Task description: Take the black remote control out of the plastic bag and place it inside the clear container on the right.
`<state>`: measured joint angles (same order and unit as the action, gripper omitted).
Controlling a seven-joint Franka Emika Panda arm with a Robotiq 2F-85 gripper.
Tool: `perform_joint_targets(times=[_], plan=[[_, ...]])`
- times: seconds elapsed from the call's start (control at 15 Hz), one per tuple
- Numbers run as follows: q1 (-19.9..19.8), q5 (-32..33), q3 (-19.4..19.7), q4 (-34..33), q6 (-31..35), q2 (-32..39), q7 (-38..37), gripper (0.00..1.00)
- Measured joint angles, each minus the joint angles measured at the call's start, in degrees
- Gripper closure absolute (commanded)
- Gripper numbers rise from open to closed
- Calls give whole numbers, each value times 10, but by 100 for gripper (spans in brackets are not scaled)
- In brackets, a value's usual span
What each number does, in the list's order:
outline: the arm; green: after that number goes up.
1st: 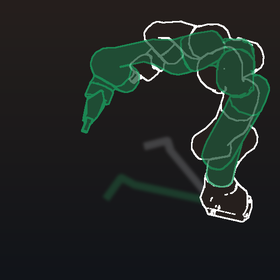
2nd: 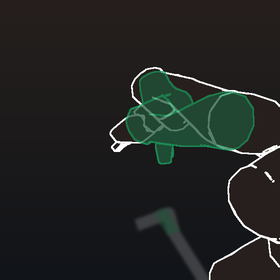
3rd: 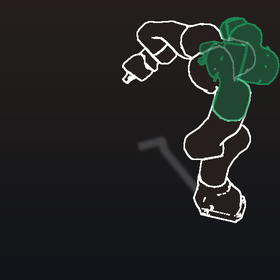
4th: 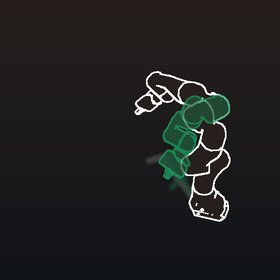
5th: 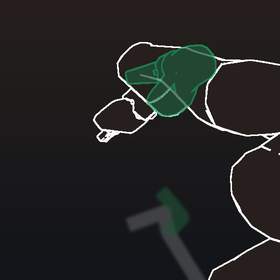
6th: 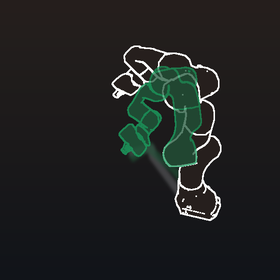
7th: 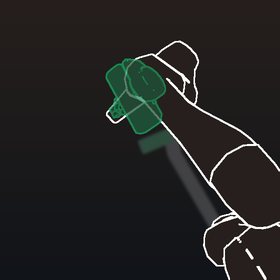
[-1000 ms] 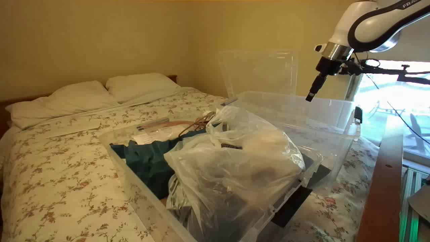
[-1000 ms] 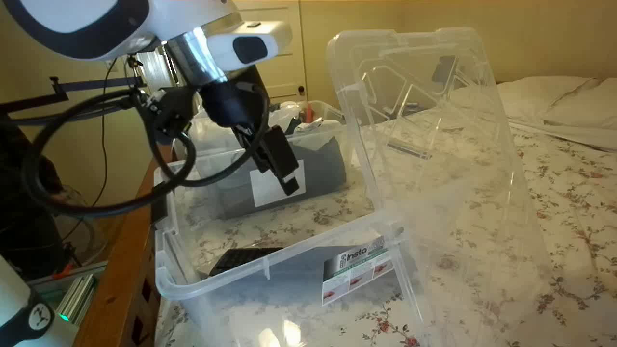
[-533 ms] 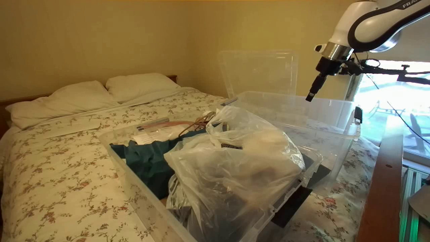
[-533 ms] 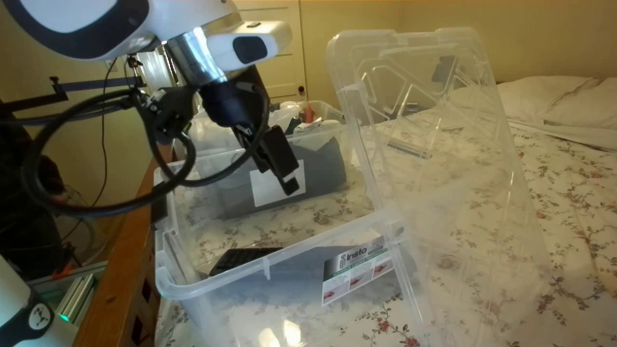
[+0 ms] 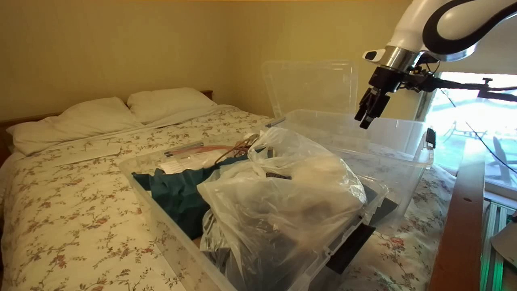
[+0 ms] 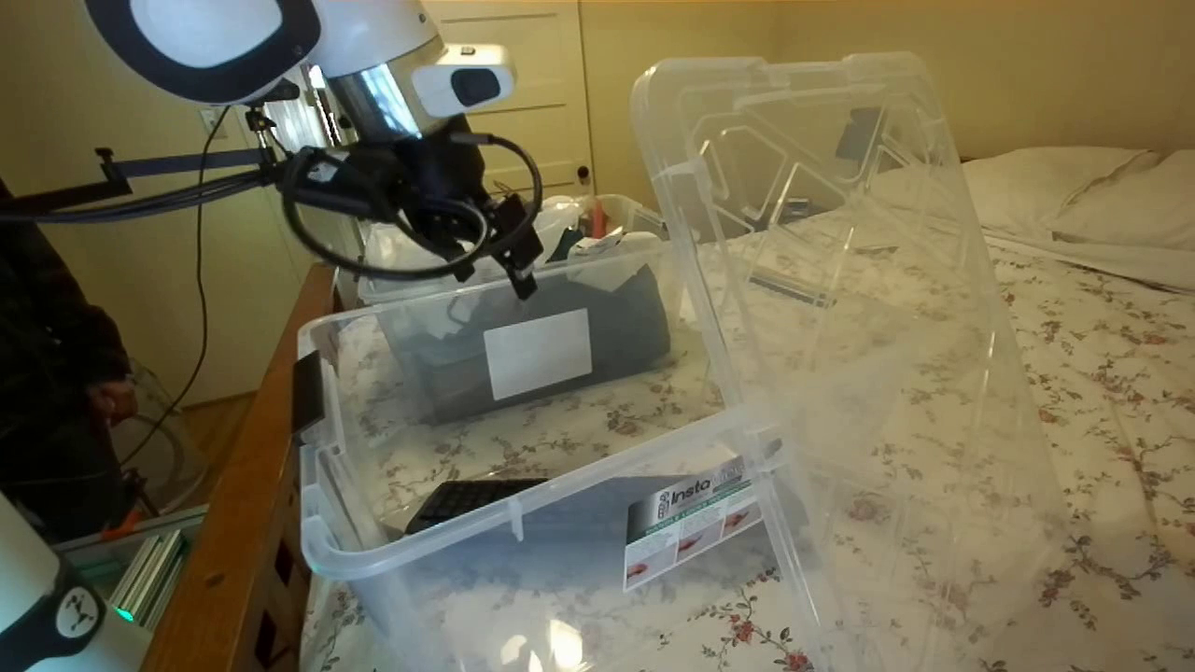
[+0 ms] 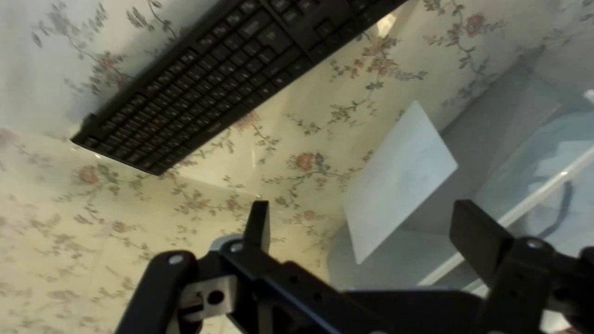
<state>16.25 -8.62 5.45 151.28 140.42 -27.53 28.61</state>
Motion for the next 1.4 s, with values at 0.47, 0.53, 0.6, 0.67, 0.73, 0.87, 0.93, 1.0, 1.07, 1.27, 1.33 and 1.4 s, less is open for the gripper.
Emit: perform_joint_targets(times=[0.47, 0.53, 0.6, 0.67, 0.73, 0.87, 0.93, 1.0, 1.07, 1.27, 1.33, 1.4], plan=[[109, -3, -61, -49, 0, 20, 67, 0], [122, -4, -71, -64, 1, 33, 79, 0], [133, -4, -80, -79, 1, 47, 92, 0], [140, -4, -87, -91, 1, 61, 100, 0], [144, -4, -91, -101, 1, 73, 104, 0], [144, -4, -91, -110, 1, 87, 111, 0], [144, -4, -89, -111, 1, 89, 115, 0], [140, -4, -92, -111, 1, 89, 115, 0], [138, -4, -97, -111, 2, 89, 122, 0], [146, -8, -118, -125, 5, 99, 178, 0], [151, -10, -130, -135, 5, 103, 194, 0], [158, -11, -141, -143, 5, 106, 208, 0]])
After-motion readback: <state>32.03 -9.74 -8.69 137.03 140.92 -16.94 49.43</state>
